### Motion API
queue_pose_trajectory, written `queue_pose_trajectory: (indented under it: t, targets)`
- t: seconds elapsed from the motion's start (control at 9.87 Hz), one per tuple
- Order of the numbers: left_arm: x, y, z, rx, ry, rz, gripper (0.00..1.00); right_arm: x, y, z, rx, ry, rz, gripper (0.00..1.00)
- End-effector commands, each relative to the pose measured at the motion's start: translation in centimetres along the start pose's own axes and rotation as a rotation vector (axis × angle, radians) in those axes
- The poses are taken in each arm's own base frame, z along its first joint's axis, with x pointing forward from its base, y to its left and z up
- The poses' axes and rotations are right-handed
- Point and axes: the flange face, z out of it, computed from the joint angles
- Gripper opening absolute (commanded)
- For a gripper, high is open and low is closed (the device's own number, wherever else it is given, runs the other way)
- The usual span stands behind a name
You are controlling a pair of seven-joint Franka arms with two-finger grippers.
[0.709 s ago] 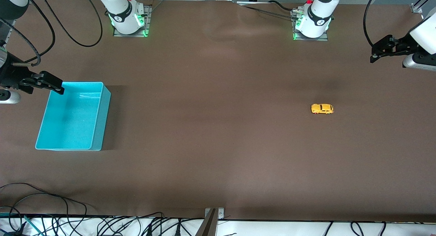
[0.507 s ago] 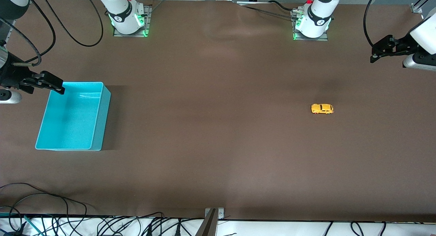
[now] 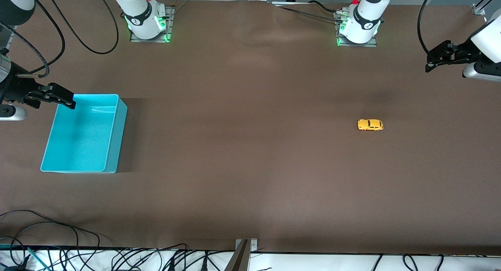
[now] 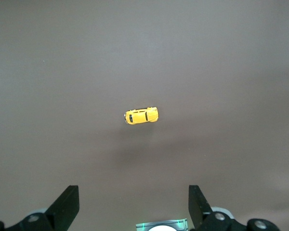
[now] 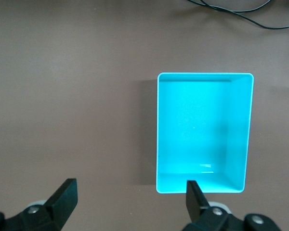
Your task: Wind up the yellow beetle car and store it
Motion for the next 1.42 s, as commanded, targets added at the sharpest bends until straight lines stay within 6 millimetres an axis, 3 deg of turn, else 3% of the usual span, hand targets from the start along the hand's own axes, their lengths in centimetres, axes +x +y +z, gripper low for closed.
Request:
queue_pose_trajectory:
  t: [0.0,0.61,1.32]
  targets:
    - [0.1,0.0,-0.6,-0.027,-0.002,-0.009,1.00,-0.6,0.2,-1.0,-0.001,-0.009,0.000,1.00]
    - [0.1,-0.1,-0.6,-0.027,-0.002,-0.011,1.00,-1.9,-0.2,-2.3,0.003,-0.023,0.007,1.00]
    - [0.1,-0.1,-0.6,-0.028,-0.004,-0.009,1.00,-1.7,-0.5,-1.8,0.046,-0.035,0.001,1.00]
